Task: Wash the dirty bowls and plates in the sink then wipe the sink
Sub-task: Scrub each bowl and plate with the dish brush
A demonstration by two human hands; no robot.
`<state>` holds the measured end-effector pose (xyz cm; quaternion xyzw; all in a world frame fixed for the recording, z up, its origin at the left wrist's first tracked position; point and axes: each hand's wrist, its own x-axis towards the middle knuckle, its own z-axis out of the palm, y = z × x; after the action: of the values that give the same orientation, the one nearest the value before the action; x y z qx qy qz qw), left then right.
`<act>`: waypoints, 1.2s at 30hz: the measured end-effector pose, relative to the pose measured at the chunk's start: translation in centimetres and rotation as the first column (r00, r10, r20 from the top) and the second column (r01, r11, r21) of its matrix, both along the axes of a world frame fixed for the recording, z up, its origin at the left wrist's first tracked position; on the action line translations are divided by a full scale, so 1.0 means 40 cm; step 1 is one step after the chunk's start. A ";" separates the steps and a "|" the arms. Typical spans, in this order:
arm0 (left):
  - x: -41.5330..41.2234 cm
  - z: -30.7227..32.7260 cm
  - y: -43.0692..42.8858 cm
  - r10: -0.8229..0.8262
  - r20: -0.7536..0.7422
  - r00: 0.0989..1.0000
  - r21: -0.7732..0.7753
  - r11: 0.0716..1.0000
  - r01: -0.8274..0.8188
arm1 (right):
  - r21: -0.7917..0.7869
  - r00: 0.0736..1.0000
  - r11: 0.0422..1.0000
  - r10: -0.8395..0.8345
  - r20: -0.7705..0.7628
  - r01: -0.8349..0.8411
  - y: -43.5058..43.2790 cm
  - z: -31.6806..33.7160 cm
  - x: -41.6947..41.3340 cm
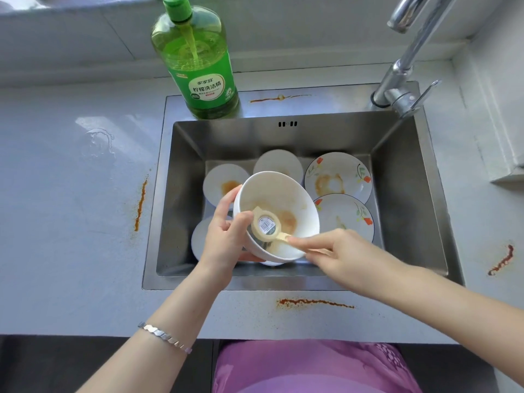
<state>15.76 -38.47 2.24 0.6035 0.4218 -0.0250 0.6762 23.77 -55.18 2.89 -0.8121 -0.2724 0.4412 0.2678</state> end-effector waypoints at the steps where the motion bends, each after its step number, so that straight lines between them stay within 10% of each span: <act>1: -0.001 0.000 0.001 -0.009 0.003 1.000 0.006 1.000 0.009 | 0.007 1.000 1.000 -0.003 0.001 0.003 -0.001 0.001 0.003; 10: -0.007 -0.004 0.035 -0.143 0.065 0.988 0.129 0.983 0.134 | -0.167 0.983 0.983 0.098 0.157 -0.071 -0.014 0.015 0.046; 18: -0.004 -0.019 0.053 -0.452 -0.032 0.892 0.242 0.862 0.445 | -0.202 0.932 0.925 0.270 -0.242 -0.321 0.009 0.052 0.091; 25: 0.005 -0.021 0.058 -0.500 -0.073 0.863 0.208 0.838 0.504 | -0.506 0.782 0.776 0.559 0.276 -0.376 -0.009 0.045 0.094; 31: 0.017 -0.027 0.061 -0.411 -0.117 0.904 0.177 0.887 0.426 | -0.227 0.946 0.925 0.322 0.045 -0.304 -0.044 0.017 0.004; 36: 0.013 -0.036 0.072 -0.402 -0.171 0.899 0.126 0.896 0.425 | -0.289 0.953 0.940 0.240 0.183 -0.181 -0.083 -0.004 0.066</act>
<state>16.28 -35.59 0.80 0.7284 0.3307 -0.1770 0.5734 26.43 -58.51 2.75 -0.8497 -0.3234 0.4096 0.0750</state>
